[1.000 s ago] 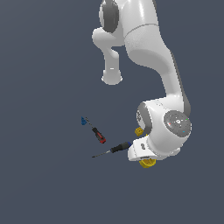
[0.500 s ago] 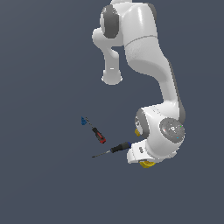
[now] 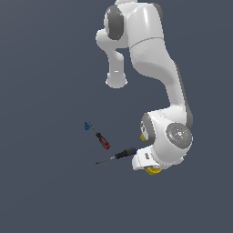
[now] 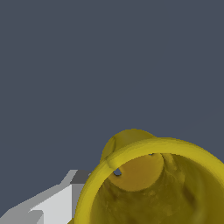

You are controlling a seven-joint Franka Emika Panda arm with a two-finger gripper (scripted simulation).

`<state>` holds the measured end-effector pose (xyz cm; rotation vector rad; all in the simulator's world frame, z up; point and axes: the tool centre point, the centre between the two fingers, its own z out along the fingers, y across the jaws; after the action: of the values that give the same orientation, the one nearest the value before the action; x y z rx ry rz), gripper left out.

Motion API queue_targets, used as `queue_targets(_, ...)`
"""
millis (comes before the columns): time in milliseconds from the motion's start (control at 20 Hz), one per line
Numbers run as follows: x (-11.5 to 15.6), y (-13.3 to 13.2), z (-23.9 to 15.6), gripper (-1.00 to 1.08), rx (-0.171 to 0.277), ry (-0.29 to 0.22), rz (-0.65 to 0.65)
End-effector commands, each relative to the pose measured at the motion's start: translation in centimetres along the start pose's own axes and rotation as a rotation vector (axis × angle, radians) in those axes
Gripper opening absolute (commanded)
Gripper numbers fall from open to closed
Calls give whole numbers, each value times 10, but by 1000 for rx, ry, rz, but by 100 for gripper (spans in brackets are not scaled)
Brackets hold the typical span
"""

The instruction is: Pick up a designated object from a clutter of objects.

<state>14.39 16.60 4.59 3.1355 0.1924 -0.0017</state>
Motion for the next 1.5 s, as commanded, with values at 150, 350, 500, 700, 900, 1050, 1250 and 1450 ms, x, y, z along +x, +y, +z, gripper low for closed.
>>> queue_targets(150,-1,1,-2,-100,0,0,0)
queue_targets(350,-4,7,-9,-100,0,0,0)
queue_targets(500,-8,14,-18,-100,0,0,0)
queue_targets(700,-17,28,-37,-100,0,0,0)
queue_targets(900,-28,48,-63,-100,0,0,0)
queue_targets(1050,-39,67,-88,-100,0,0,0)
queue_targets(1250,-55,95,-124,-100,1,1,0)
queue_targets(1450,-71,123,-162,-100,1,1,1)
